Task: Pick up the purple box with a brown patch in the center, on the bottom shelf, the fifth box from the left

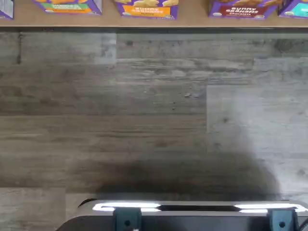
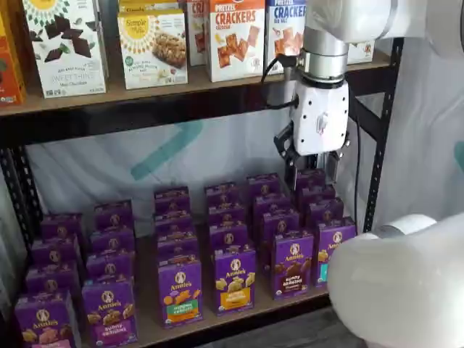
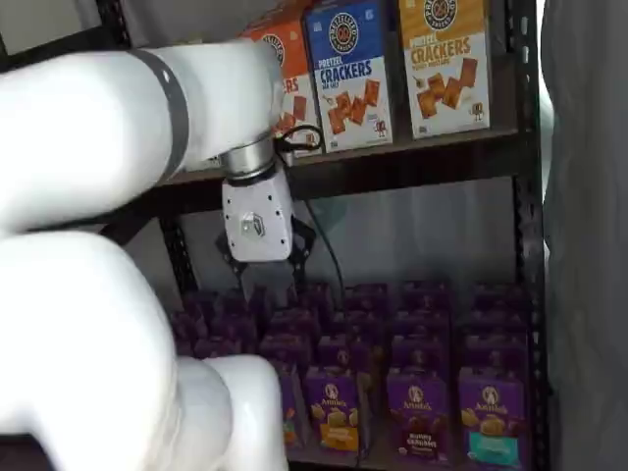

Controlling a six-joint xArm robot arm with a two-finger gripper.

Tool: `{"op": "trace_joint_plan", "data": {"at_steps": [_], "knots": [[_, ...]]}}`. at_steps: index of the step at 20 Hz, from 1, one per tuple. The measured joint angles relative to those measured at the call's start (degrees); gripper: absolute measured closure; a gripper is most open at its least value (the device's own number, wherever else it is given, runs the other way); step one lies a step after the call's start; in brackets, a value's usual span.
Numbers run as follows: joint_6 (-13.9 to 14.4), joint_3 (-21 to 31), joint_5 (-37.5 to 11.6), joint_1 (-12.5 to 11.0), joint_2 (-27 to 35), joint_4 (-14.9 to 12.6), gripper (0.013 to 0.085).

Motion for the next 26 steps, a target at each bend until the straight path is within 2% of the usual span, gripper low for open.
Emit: {"op": "trace_joint_plan", "data": {"at_steps": [2,4,11,13,20,26], "knots": [[-1.0,0.2,-0.2,-0.9,-0.2,1.5,0.0130],[-1.3,0.2,-0.5,-1.0,-0.2,1.8,0.0130],[-0.3,0.8,-2.8,-0.3,1.4,-0.4,0.0130],[-0.3,1.4,-4.3,-0.4,2.1,-0.8,0.0130],[-2.6,3.4,-10.7,-2.4,7.0,0.2,0.0130],[-5.3,5.0,-18.0,-4.5,12.7,0.9,0.0130]]}}
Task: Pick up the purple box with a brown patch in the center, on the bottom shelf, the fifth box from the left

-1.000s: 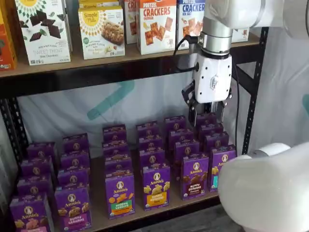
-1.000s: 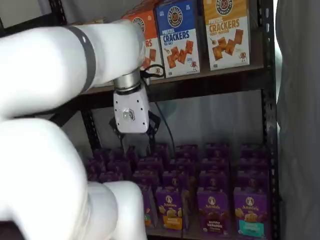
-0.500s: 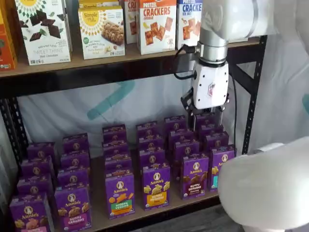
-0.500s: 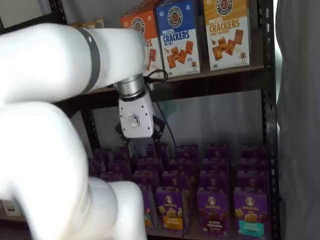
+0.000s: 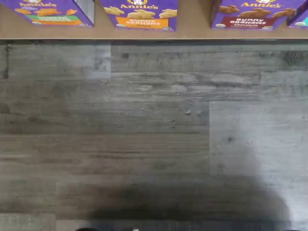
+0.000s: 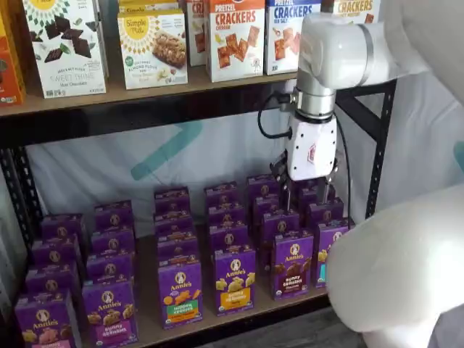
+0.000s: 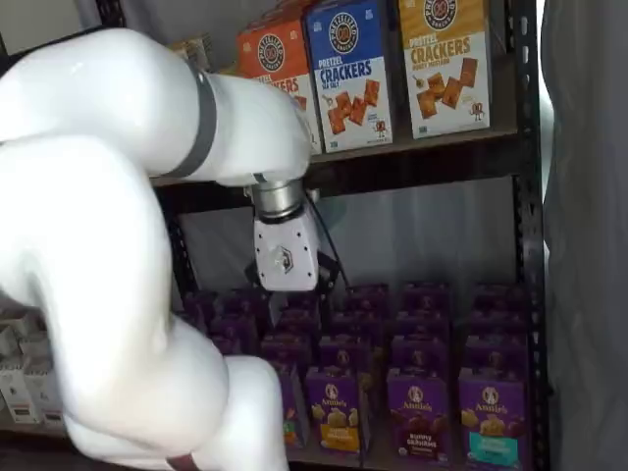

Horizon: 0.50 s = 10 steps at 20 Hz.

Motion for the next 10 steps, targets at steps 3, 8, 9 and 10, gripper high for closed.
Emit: {"op": "trace_joint_plan", "data": {"at_steps": [3,8,9,10], "knots": [[-1.7,0.4,-4.0,-1.4,3.8,0.4,0.0130],[-4.1,0.1,-10.9,-3.3,11.4,0.6,0.0130],[-4.6,0.0,-12.5,-3.6,13.1,0.7,0.0130],[-5.0,-0.2,-14.1,-3.9,15.0,0.8,0.0130]]}}
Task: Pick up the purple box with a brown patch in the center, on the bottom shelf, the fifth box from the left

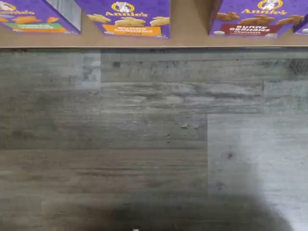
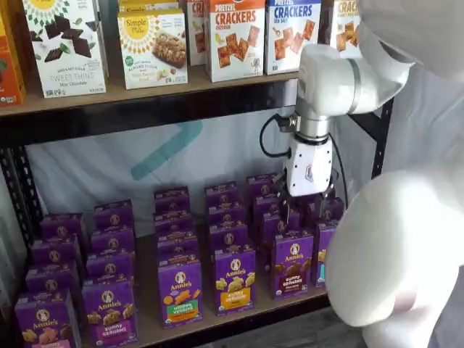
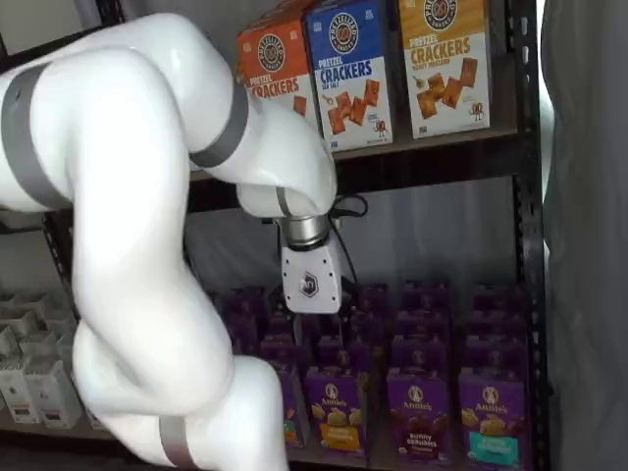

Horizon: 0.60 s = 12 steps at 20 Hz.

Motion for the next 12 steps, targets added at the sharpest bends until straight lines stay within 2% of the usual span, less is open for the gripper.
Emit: {"op": "trace_joint_plan", "data": {"at_steps": [12], "knots": [[-2.6,-2.4,-15.1,-2.2,19.0,-0.5,0.0130]]}}
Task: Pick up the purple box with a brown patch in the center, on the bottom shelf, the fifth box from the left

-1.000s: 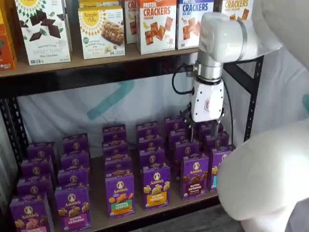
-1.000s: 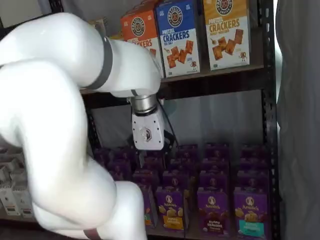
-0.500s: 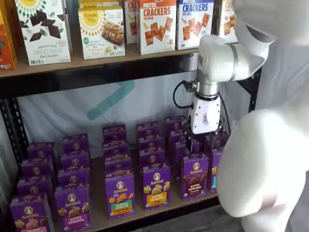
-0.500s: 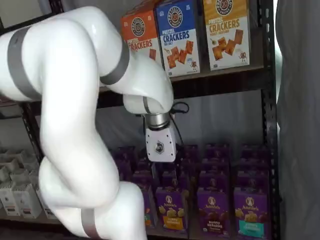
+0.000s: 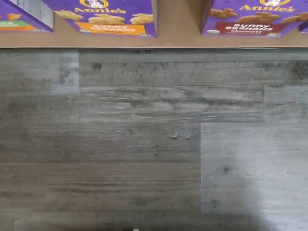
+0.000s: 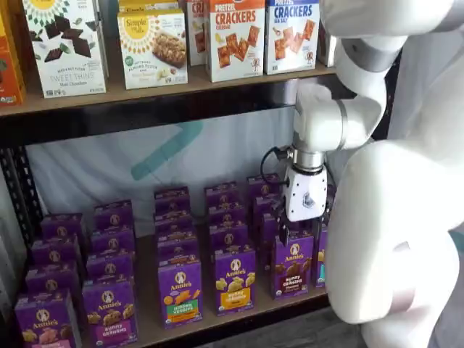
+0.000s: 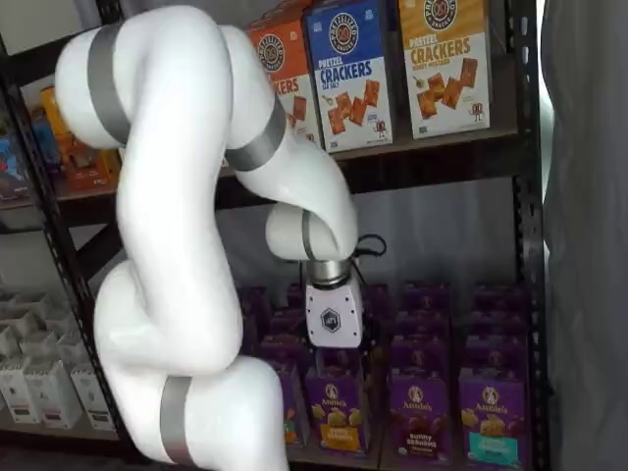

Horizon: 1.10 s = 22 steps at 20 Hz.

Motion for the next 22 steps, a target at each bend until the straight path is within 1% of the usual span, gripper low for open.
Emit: {"op": "trace_joint_plan", "data": {"at_steps": [3,7,10,12,15,20,22], "knots": [[-0.9,-0.6,-4.1,-0.5,4.4,0.3,0.0130],[-0.6,-1.9,-9.6,-1.2,10.1,-1.0,0.0130],[-0.2,-3.2,-11.9,-1.6,13.2,-2.0,0.0130],[-0.4,-4.9,-12.8,-1.8,15.8,-2.1,0.0130],[-2.1,-7.5,-14.2,-1.5,19.6,0.0,0.0130],[-2.7,-10.8,-16.4,-1.0,24.4,1.2,0.0130],[-3.5,-12.1,-17.2,-1.0,26.2,1.9,0.0130]]}}
